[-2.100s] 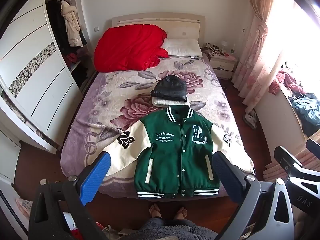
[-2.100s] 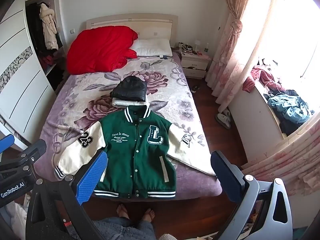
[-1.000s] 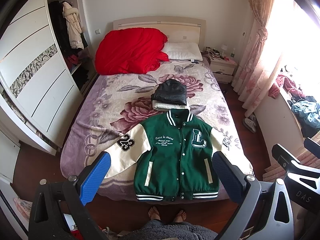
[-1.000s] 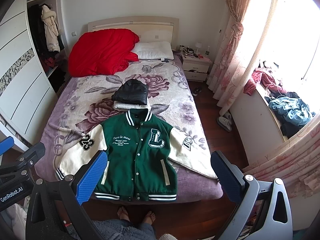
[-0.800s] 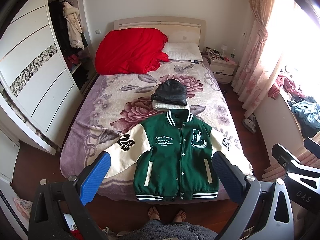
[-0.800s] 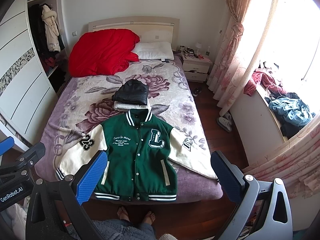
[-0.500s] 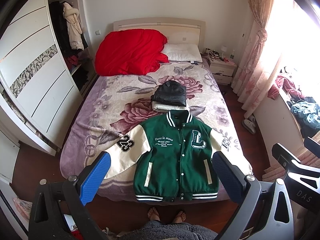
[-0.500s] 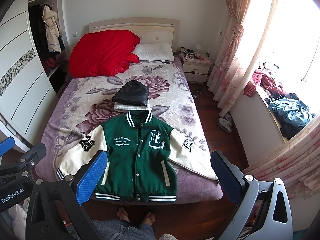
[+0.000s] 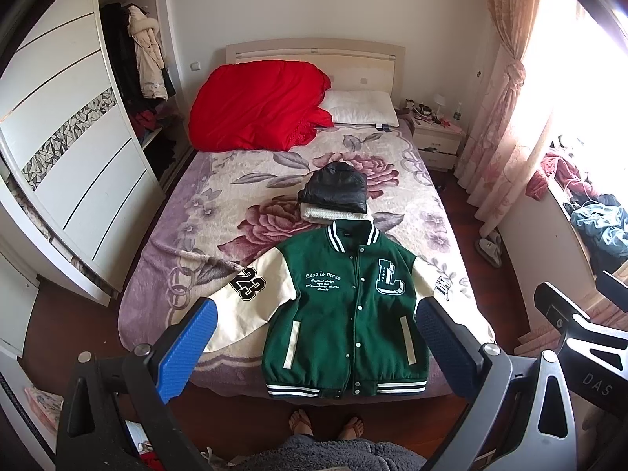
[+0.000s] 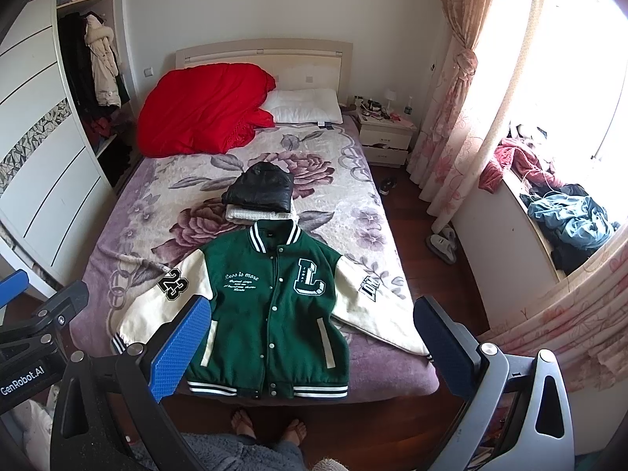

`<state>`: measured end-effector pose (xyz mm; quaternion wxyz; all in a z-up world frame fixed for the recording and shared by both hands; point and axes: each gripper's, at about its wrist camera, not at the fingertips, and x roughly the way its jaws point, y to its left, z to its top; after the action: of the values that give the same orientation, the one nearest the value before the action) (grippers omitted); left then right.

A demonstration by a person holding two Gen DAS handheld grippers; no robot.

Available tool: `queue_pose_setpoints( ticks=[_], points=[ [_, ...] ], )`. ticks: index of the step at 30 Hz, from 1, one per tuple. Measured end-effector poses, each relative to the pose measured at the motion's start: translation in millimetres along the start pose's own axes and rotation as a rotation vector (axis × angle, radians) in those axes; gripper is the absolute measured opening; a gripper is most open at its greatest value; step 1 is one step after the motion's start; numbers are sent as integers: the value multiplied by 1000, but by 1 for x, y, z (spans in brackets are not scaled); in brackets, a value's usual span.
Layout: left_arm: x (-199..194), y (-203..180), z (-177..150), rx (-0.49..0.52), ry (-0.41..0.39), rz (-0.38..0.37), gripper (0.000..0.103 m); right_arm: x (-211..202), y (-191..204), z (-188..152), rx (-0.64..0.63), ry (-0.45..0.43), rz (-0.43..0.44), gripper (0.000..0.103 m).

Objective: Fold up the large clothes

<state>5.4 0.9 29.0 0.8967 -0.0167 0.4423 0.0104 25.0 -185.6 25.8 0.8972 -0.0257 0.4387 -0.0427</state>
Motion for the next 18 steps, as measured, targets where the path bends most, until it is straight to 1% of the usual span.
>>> queue_pose_setpoints(
  ticks=[5, 18],
  points=[
    [-1, 1, 1, 1, -4, 1, 103, -3, 4, 7, -3, -5, 4, 103],
    [-1, 3, 1, 0, -6, -2, 103, -3, 4, 5, -1, -8, 4, 103]
  ],
)
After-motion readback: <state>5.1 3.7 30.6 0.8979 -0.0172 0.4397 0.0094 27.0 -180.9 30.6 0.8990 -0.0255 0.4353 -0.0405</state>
